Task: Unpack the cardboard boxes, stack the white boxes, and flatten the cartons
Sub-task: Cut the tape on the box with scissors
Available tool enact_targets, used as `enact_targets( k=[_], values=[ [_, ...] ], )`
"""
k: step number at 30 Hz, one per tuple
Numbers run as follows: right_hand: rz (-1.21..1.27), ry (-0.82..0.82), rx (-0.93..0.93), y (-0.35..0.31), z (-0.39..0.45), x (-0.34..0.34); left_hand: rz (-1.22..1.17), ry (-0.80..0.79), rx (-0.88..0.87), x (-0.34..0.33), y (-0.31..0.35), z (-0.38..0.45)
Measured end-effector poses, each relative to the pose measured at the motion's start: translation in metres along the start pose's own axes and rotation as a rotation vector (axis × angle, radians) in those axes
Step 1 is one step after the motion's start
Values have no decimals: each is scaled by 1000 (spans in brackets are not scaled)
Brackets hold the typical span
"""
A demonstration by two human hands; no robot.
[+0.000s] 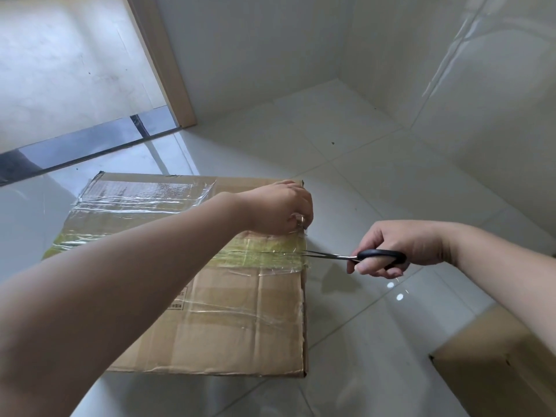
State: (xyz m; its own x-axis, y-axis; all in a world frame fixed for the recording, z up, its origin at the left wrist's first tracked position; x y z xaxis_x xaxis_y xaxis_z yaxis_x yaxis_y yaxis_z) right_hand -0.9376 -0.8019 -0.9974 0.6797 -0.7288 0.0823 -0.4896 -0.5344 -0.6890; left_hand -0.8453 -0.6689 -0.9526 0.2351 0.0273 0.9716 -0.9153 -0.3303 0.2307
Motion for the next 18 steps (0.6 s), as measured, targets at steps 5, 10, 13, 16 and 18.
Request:
enact_targets(
  k=[5,10,13,16,18],
  values=[
    [-16,-7,-13,-9,1,8,0,-1,-5,0,-2,1],
    [-28,6,-31,-6,-3,21,13,-11,-8,-1,-4,3],
    [-32,7,-31,-5,-2,20,17,-11,-15,-1,-5,4],
    [-46,12,-21,-8,2,19,18,-5,-19,-1,-6,4],
    [-52,13,-17,-10,5,17,11,4,-21,-1,-5,4]
  ],
)
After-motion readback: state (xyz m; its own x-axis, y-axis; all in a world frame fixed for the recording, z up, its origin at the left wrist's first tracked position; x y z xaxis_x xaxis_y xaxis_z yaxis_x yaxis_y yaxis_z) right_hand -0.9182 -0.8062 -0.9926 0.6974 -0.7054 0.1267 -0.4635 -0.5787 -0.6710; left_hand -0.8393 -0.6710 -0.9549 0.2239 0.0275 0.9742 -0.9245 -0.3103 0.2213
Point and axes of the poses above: each hand's wrist, its own z-axis towards the middle knuckle, its own x-axis out of the back of the hand, y = z × x, the point moved 7 cm from there along z, towards the middle knuckle, and after that the axes turned 8 degrees about z, right-handed, at the moved point
